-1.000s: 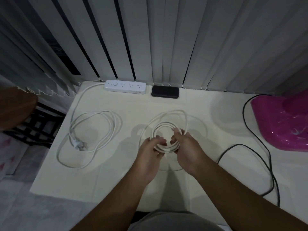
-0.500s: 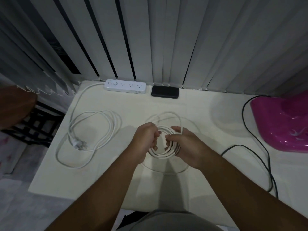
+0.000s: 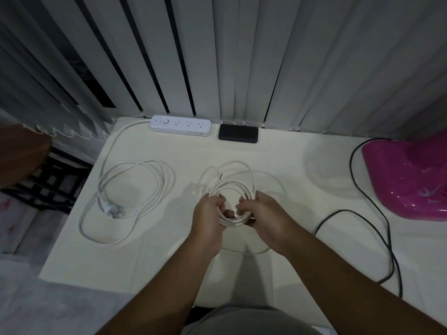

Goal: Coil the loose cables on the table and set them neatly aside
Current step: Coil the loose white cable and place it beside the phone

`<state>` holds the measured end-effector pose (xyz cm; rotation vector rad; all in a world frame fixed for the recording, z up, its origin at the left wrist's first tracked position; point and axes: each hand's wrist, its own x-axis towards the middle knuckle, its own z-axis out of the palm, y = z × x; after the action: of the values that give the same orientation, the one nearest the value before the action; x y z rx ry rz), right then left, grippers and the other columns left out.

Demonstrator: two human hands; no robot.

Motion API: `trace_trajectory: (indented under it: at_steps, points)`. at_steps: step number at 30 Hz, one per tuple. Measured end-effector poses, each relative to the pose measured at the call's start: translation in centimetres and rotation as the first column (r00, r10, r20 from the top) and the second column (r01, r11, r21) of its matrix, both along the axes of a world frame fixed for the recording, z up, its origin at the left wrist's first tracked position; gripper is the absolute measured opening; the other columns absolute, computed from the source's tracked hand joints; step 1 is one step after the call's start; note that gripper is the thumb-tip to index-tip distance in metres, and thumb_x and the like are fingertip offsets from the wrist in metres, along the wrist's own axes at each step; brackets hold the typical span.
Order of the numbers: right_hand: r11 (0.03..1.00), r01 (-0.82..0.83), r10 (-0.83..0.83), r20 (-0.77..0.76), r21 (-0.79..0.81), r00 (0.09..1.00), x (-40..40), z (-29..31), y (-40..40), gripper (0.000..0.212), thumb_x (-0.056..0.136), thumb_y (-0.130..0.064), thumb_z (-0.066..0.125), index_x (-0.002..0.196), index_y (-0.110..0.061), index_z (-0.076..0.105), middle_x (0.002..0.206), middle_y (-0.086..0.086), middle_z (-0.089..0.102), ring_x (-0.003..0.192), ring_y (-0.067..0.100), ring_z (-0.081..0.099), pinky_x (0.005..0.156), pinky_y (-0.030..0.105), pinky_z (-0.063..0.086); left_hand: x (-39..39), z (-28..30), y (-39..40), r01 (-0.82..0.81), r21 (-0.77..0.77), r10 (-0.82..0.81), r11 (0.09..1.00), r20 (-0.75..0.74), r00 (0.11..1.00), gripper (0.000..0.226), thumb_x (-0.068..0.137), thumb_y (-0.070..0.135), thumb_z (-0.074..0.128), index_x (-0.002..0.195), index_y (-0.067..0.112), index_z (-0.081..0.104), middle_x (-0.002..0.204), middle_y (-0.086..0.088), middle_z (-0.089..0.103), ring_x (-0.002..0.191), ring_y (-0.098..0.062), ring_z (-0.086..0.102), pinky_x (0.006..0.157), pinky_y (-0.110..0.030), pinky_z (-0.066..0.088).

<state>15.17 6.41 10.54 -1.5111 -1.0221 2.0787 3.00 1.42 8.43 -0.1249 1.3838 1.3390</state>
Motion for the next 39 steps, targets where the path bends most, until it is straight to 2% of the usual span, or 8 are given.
trace_trajectory:
  at_steps: [6,10,16,20,23,26,33,39]
  points:
    - [0.999,-0.022,0.022,0.000,0.038,1.000,-0.6,0.1,0.2,0.040,0.084,-0.002,0.073,0.123,-0.005,0.063,0.094,0.018,0.070,0.082,0.023,0.068,0.074,0.036,0.054,-0.9,0.8,0.5,0.232,-0.075,-0.237,0.970,-0.514,0.824,0.014,0.078,0.008,0.048,0.080,0.017,0.059,0.062,0.004,0.055,0.048,-0.010,0.046,0.059,-0.031,0.039]
    - [1.000,0.019,-0.019,-0.034,0.004,0.999,-0.5,0.6,1.1,0.017,0.092,-0.001,0.060,0.106,-0.006,0.068,0.072,0.010,0.062,0.062,0.020,0.061,0.071,0.039,0.053,-1.3,2.0,1.2,0.465,-0.077,-0.375,0.882,-0.712,0.593,0.023,0.082,0.010,0.048,0.071,0.029,0.055,0.064,0.015,0.059,0.058,-0.002,0.051,0.054,-0.015,0.038]
    - [0.999,0.045,-0.045,-0.051,-0.004,0.998,0.1,1.5,1.4,0.021,0.085,0.005,0.043,0.081,-0.006,0.060,0.049,-0.003,0.043,0.046,0.017,0.038,0.052,0.032,0.046,-2.9,2.8,2.1,0.579,-0.217,-0.396,0.786,-0.895,0.203,0.074,0.063,0.025,0.063,0.135,0.033,0.048,0.144,0.001,0.038,0.139,-0.019,0.029,0.113,-0.036,0.027]
    - [0.999,0.037,-0.041,-0.152,-0.024,0.988,0.9,2.3,1.8,0.020,0.084,0.007,0.041,0.078,-0.007,0.054,0.048,-0.004,0.044,0.044,0.017,0.035,0.052,0.032,0.041,-4.8,2.7,2.7,0.637,-0.341,-0.434,0.692,-0.901,-0.010,0.088,0.061,0.066,0.068,0.141,0.044,0.039,0.166,0.002,0.020,0.155,-0.019,0.005,0.121,-0.041,0.007]
    - [0.996,0.084,-0.086,-0.202,-0.021,0.976,0.7,2.7,2.2,0.020,0.084,0.007,0.041,0.078,-0.007,0.053,0.050,-0.001,0.041,0.044,0.017,0.036,0.053,0.033,0.041,-5.1,3.3,3.2,0.665,-0.251,-0.512,0.704,-0.827,0.230,0.062,0.059,0.071,0.076,0.107,0.041,0.050,0.113,0.009,0.068,0.109,-0.017,0.061,0.094,-0.041,0.050]
    - [0.976,0.202,-0.215,-0.237,-0.077,0.947,0.1,2.7,2.4,0.019,0.086,0.005,0.043,0.080,-0.009,0.054,0.053,0.001,0.034,0.046,0.017,0.038,0.056,0.033,0.044,-4.8,3.9,3.4,0.649,-0.184,-0.558,0.739,-0.707,0.435,0.049,0.063,0.057,0.080,0.095,0.026,0.060,0.082,-0.001,0.073,0.062,-0.008,0.061,0.055,-0.027,0.046]
    - [0.918,0.368,-0.392,-0.185,-0.150,0.901,-0.8,1.3,2.2,0.017,0.091,0.000,0.050,0.083,-0.013,0.059,0.057,0.000,0.052,0.060,0.015,0.052,0.072,0.032,0.044,-3.2,4.0,2.8,0.486,0.135,-0.466,0.863,-0.160,0.870,0.007,0.088,0.019,0.061,0.082,0.015,0.057,0.074,-0.007,0.069,0.073,-0.023,0.069,0.079,-0.039,0.053]
    - [0.982,0.117,-0.135,0.118,0.150,0.984,-0.2,0.3,1.9,0.051,0.078,-0.003,0.068,0.122,-0.028,0.059,0.100,-0.002,0.064,0.089,0.013,0.065,0.082,0.033,0.051,-1.7,4.1,2.3,0.329,0.015,-0.321,0.944,-0.182,0.929,0.012,0.073,0.012,0.045,0.062,0.011,0.046,0.049,-0.004,0.036,0.046,-0.022,0.044,0.068,-0.036,0.048]
